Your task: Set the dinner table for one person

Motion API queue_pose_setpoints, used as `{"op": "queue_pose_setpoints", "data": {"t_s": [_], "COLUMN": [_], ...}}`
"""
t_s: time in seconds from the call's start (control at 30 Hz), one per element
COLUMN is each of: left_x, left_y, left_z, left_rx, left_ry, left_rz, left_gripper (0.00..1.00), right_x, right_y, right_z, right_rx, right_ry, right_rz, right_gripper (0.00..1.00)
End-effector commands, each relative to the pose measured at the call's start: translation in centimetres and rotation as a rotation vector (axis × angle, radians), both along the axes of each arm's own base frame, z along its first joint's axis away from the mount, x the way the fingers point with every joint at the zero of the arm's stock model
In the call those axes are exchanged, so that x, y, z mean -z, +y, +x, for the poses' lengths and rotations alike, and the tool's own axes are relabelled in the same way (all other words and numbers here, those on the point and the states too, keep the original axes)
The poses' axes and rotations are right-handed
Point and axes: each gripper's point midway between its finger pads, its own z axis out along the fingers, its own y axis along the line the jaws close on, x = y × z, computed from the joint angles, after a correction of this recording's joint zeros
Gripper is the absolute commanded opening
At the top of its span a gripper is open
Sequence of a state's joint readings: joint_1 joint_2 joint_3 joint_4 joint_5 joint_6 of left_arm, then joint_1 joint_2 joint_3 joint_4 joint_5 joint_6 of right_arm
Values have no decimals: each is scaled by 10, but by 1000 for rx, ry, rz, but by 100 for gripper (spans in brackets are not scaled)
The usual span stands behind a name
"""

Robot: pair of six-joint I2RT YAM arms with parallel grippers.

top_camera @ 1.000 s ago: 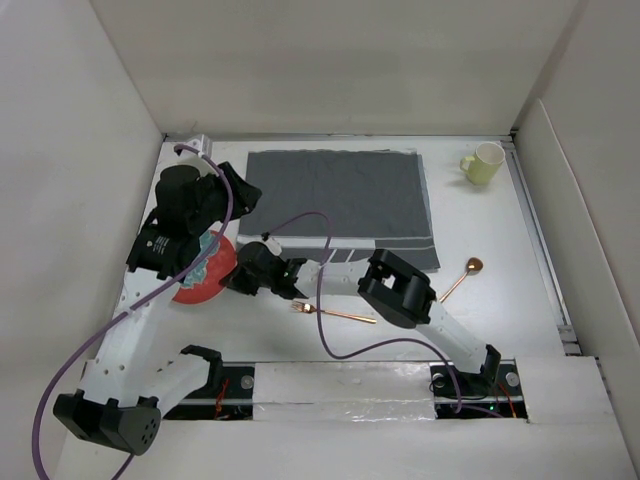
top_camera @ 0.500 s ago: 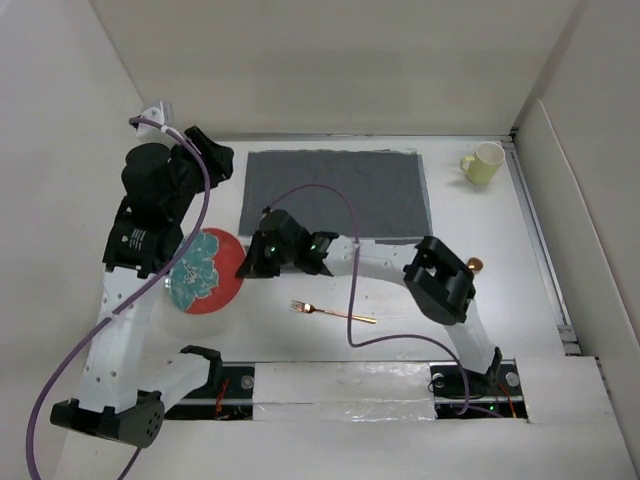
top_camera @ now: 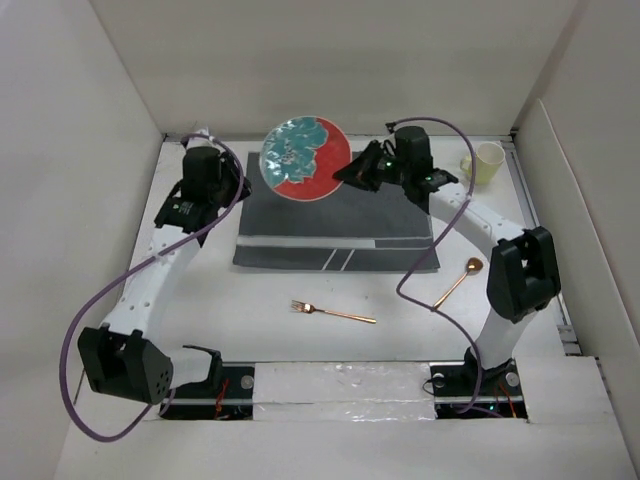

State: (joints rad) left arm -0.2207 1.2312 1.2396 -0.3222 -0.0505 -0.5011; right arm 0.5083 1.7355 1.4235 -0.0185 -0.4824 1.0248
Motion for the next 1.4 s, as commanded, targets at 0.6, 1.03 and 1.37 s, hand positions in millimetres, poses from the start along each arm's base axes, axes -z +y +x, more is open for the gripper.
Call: {"op": "queue_pose_setpoints", "data": {"t_s": [0.6,1.03,1.37], "left_x": [167,169,167], "left_y": [-36,-37,-39], "left_z": [-33,-36,-37], "left_rx": [114,143,144], "left_ry": [269,268,259], "left_rz": [-95,-81,-100], "left_gripper": [17,17,17], "right_x": [106,171,185], "right_y": [-83,-85,-115], "right_z": [56,45,39], "right_rx": [23,14,101], "right_ry": [148,296,331], "right_rz": [-81,-108,-260], "right_gripper": [0,0,48]}}
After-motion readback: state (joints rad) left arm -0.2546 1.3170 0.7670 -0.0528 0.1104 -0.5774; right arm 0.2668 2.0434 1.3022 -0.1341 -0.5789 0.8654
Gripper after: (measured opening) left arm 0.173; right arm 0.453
